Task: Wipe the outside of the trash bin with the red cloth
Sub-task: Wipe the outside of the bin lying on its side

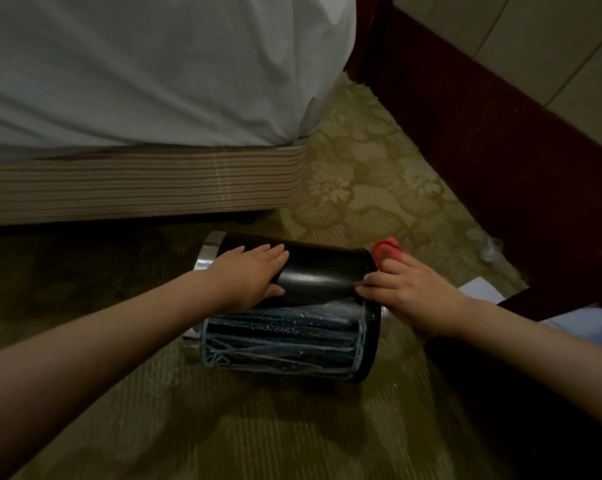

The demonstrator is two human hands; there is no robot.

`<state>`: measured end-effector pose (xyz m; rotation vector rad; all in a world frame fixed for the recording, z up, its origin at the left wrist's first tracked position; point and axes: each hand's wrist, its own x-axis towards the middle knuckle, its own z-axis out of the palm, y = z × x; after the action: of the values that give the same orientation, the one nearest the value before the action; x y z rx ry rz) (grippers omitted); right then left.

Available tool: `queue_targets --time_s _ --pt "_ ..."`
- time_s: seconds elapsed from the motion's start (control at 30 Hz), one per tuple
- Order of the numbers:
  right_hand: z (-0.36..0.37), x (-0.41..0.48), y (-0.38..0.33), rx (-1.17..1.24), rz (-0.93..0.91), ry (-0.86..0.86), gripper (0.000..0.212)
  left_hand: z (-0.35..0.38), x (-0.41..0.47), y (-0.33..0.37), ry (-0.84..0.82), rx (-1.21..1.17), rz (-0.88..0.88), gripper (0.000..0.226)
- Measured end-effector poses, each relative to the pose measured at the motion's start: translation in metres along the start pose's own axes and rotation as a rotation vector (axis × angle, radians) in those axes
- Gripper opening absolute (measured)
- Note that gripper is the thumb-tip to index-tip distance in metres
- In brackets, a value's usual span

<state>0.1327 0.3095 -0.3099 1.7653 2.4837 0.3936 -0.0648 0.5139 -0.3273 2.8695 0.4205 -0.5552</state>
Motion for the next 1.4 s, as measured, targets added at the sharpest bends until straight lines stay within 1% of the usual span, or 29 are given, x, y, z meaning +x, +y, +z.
queue_targets --time_s 0.03,0.13,0.27,0.37,0.47,0.57,0.63,0.67,0.77,0.8,0.87,0.93,0.97,1.07,1.17,1.23,1.3,1.4 --pt "0.002 0.004 -0.004 0.005 0.006 0.017 0.028 -0.001 0.001 0.000 0.002 -0.008 -0.004 0.064" --pt "0.013 0.035 -0.023 0.010 0.040 0.076 0.037 -0.001 0.005 0.002 0.011 -0.009 -0.022 0.063" --pt "0.022 0.064 -0.032 0.035 0.075 0.109 0.029 0.005 0.012 -0.002 0.035 0.006 -0.038 0.063" --pt "0.021 0.033 -0.016 0.073 0.101 0.091 0.032 0.006 0.012 -0.006 0.043 0.002 -0.031 0.063" --pt "0.018 -0.009 -0.002 0.106 0.160 0.023 0.044 0.002 0.010 -0.007 0.055 -0.017 -0.016 0.065" --pt "0.019 -0.012 -0.005 0.080 0.208 -0.005 0.042 -0.012 0.013 -0.005 0.060 0.052 -0.006 0.069" --pt "0.021 -0.006 -0.010 0.078 0.224 0.008 0.040 -0.021 0.021 0.002 0.021 0.107 0.001 0.073" --pt "0.021 -0.006 -0.012 0.090 0.230 0.011 0.039 -0.023 0.026 0.007 -0.015 0.096 0.004 0.076" --pt "0.021 -0.007 -0.014 0.100 0.268 0.011 0.034 -0.022 0.035 0.017 -0.095 -0.021 0.003 0.082" --pt "0.020 -0.003 -0.013 0.108 0.316 0.014 0.031 -0.019 0.035 0.017 -0.093 -0.046 0.003 0.083" --pt "0.021 0.010 -0.007 0.162 0.477 0.012 0.026 -0.013 0.031 0.015 -0.073 -0.065 0.008 0.082" --pt "0.023 0.023 0.002 0.196 0.623 -0.035 0.027 -0.009 0.029 0.013 -0.057 -0.065 0.014 0.082" --pt "0.024 0.028 0.004 0.190 0.646 -0.056 0.028 -0.009 0.029 0.012 -0.055 -0.068 0.013 0.082" --pt "0.023 0.024 -0.003 0.176 0.613 -0.094 0.029 -0.012 0.031 0.012 -0.058 -0.075 0.004 0.082" --pt "0.016 0.003 -0.031 0.233 0.484 -0.011 0.025 -0.013 0.033 0.011 -0.050 -0.092 0.002 0.082" --pt "0.014 -0.005 -0.043 0.269 0.434 -0.014 0.024 -0.013 0.033 0.011 -0.053 -0.107 0.003 0.081" --pt "0.014 -0.001 -0.038 0.270 0.491 -0.022 0.023 -0.012 0.031 0.013 -0.050 -0.098 0.009 0.081" --pt "0.018 0.022 -0.012 0.232 0.684 -0.063 0.026 -0.009 0.028 0.013 -0.047 -0.097 0.017 0.081"
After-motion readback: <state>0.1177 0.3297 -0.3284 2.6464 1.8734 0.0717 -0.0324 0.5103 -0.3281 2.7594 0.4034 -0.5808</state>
